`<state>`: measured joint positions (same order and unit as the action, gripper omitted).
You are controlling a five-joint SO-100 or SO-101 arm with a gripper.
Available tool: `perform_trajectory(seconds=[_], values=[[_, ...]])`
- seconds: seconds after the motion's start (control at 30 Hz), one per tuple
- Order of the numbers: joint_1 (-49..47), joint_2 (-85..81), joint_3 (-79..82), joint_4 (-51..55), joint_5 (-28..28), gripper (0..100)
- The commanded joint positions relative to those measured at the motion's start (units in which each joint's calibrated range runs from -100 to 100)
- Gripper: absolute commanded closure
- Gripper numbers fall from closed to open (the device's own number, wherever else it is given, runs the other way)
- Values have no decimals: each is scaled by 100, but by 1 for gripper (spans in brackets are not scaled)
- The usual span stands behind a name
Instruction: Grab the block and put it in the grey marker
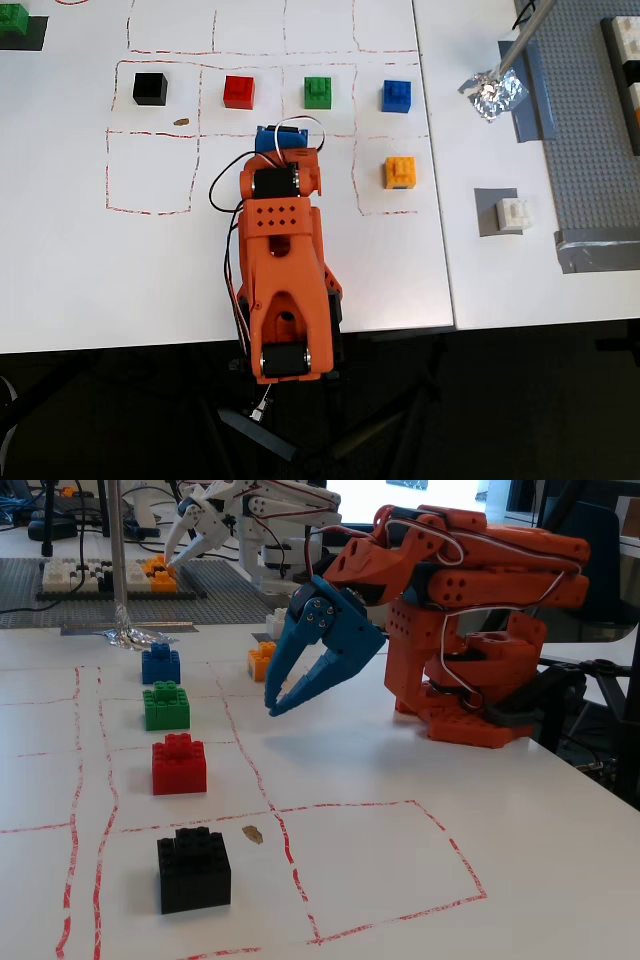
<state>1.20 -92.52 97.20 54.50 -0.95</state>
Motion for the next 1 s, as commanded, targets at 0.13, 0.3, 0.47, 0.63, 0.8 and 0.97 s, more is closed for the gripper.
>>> perform_trajectory(seconds=[0.13, 0.3, 0.47, 0.63, 0.8, 0.97], values=[[8, -472, -38, 182, 44, 100], [-18, -679, 8, 289, 98, 100], [-27, -696, 17, 297, 98, 100], [-36, -696, 26, 297, 98, 100], [-18, -696, 35, 289, 88, 100], [105, -705, 261, -307, 142, 100]])
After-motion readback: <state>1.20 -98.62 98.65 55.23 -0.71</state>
